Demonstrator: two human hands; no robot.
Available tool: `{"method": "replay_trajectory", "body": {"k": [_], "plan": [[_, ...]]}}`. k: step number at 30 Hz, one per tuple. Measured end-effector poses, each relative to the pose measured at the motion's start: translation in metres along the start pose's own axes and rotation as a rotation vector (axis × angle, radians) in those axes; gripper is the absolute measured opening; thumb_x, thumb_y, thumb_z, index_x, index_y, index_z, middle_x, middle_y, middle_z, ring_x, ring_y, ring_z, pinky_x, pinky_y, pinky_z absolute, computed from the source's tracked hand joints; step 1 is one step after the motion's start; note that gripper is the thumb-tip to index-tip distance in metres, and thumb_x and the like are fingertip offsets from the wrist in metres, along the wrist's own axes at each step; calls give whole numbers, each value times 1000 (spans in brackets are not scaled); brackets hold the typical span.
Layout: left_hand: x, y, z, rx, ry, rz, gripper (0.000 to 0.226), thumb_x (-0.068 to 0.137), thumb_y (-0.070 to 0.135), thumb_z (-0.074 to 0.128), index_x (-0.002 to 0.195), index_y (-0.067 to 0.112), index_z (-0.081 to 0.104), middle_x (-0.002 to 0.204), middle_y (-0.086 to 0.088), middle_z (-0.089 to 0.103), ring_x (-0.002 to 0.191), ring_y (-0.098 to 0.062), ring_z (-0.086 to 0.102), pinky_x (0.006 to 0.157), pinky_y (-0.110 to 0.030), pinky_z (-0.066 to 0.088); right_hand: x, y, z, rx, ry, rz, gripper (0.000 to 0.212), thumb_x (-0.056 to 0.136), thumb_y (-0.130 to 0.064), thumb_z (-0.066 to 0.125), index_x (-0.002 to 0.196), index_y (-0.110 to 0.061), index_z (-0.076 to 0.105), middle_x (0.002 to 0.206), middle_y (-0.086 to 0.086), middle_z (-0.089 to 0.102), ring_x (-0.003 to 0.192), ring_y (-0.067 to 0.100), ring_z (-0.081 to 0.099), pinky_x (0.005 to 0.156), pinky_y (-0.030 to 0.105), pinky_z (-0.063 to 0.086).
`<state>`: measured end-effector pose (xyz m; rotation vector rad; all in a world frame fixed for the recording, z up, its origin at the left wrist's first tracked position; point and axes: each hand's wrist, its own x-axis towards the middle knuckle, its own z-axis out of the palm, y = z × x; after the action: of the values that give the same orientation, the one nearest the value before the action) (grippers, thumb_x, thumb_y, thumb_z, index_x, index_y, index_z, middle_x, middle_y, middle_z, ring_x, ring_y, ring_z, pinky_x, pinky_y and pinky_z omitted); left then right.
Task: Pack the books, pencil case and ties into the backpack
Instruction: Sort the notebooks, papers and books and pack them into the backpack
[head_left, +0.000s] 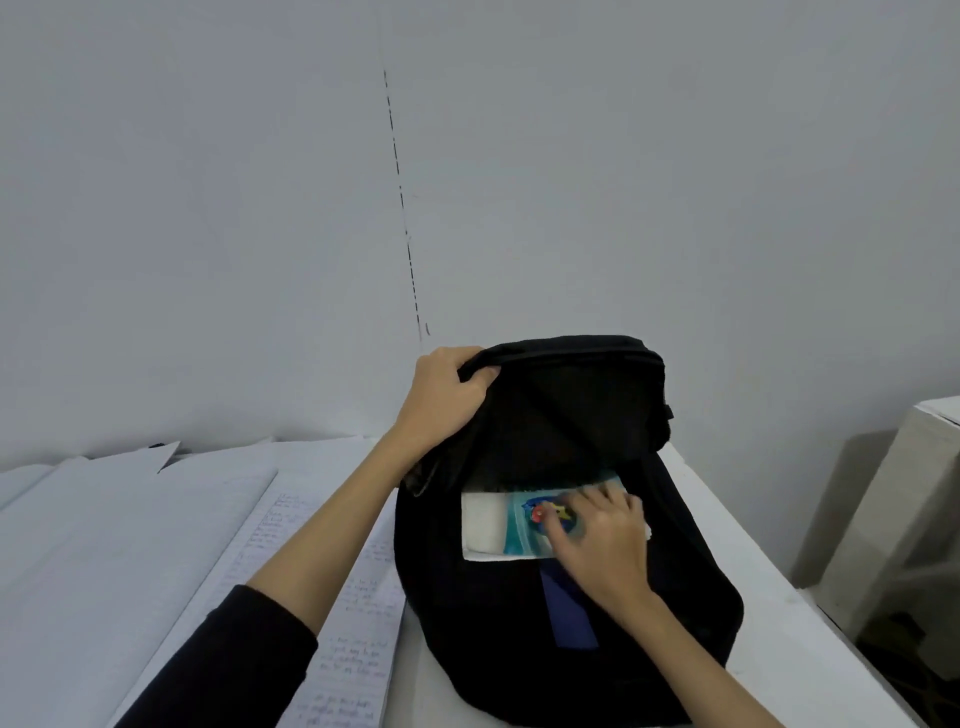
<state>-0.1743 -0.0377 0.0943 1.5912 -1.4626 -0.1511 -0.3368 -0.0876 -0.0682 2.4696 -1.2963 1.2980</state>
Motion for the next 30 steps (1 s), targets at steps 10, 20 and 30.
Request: {"method": "replay_trajectory", "body": {"k": [10,20,30], "plan": [[-102,-97,-33,-181,-491,-433,21,86,29,68,107,24,67,84,5,67,77,-3,62,64,-19,51,22,-111,-6,186,349,-274,15,80,-22,56,83,-11,68,78,2,60,74,18,51,65,31,34],[-195,-229,-211,329,309,-698,19,92,20,59,108,12,66,112,-6,64,107,-23,57,85,-23,38,-21,-241,85,324,-472,-378,32,80,-41,44,79,-21,69,85,-5,65,77,18,63,63,32,49],[-211,-297,-290,367,109,-892,54,88,47,57,132,18,44,135,-16,44,115,-30,49,92,-37,40,-20,-339,127,496,-666,56,41,96,-37,48,125,-9,54,137,3,48,131,22,35,110,36,27]]}}
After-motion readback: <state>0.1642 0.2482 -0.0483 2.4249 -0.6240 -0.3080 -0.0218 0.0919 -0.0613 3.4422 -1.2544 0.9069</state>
